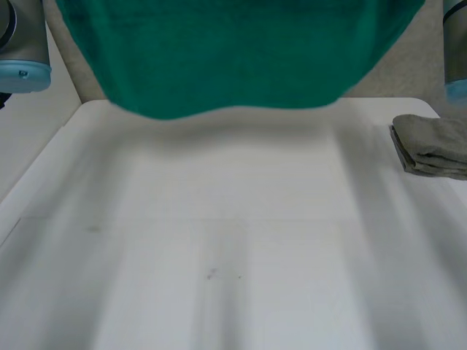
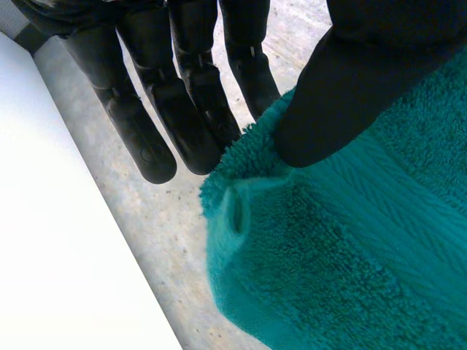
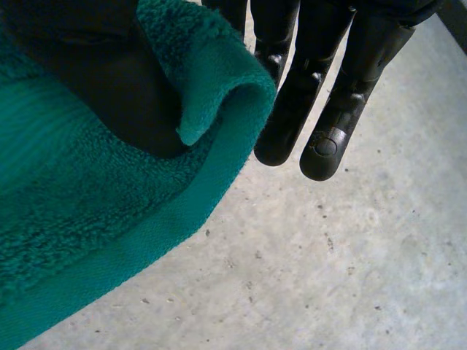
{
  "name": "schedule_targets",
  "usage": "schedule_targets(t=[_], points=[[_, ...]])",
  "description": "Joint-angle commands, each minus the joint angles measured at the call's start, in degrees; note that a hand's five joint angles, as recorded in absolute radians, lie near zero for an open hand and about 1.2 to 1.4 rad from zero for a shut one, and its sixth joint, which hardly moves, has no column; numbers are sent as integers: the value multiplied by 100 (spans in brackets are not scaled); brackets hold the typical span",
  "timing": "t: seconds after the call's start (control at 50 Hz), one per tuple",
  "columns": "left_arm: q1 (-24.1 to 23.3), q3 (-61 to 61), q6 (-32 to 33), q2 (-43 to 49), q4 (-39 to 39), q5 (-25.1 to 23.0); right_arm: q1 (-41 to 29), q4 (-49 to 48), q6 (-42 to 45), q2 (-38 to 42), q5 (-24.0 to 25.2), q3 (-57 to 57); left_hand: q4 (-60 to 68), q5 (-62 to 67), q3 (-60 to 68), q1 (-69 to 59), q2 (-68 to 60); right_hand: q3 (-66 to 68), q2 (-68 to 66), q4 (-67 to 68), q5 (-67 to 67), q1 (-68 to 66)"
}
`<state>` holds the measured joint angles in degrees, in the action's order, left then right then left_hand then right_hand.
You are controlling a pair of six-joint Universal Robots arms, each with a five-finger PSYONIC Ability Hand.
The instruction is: Fold the laundry.
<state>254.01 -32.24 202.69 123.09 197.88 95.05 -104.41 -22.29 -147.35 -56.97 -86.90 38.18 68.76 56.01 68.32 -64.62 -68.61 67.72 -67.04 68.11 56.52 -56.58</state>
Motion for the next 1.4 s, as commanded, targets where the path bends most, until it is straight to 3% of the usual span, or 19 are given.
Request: schedule_targets(t=[0.02,0.24,0.4,0.56,0.64,0.74,0.8,0.92,1.02,1.2,1.4], points=[[96,-1792,-133,-452,-56,-153,26,926,-84,-112,146,855,1124,1399,1168,-1538,-1139,1228,-1296,1189,1348,-2342],[334,-5001,-98,-567,-21,-716,44,1375,188,185,928,2912,1124,1399,1168,-1538,-1139,1228,-1296,1189,1348,-2342],[307,-6407,103,-1058,-74,-839,114,2340,891,135,903,3731,1124,1399,1168,-1538,-1139,1228,-1296,1189,1348,-2342],[369,-7331,982,-2227,-512,-848,501,3871,997,-814,911,4109,1124,1399,1168,-1538,-1139,1228,-1296,1189,1348,-2342],[465,-7726,1579,-2754,-1215,-848,641,4758,1164,-1228,929,4399,1124,1399,1168,-1538,-1139,1228,-1296,1189,1348,-2342],[807,-8393,2720,-3317,-2602,-988,1036,5717,2445,-1817,798,5189,1124,1399,1168,-1538,-1139,1228,-1296,1189,1348,-2342],[948,-8579,3161,-3414,-2667,-1269,1160,5841,3159,-1940,674,5594,1124,1399,1168,-1538,-1139,1228,-1296,1189,1348,-2342],[1010,-8378,3066,-3161,-1956,-1551,1055,4964,2616,-1625,578,5604,1124,1399,1168,-1538,-1139,1228,-1296,1189,1348,-2342],[721,-7588,2434,-2124,-1156,-1481,801,4129,2097,-958,367,5026,1124,1399,1168,-1538,-1139,1228,-1296,1189,1348,-2342],[308,-5235,1897,-25,-655,-560,475,3047,1868,98,-169,3961,1124,1399,1168,-1538,-1139,1228,-1296,1189,1348,-2342],[17,-3536,1897,1340,-575,-286,246,2563,1876,1353,-415,2504,1124,1399,1168,-1538,-1139,1228,-1296,1189,1348,-2342]])
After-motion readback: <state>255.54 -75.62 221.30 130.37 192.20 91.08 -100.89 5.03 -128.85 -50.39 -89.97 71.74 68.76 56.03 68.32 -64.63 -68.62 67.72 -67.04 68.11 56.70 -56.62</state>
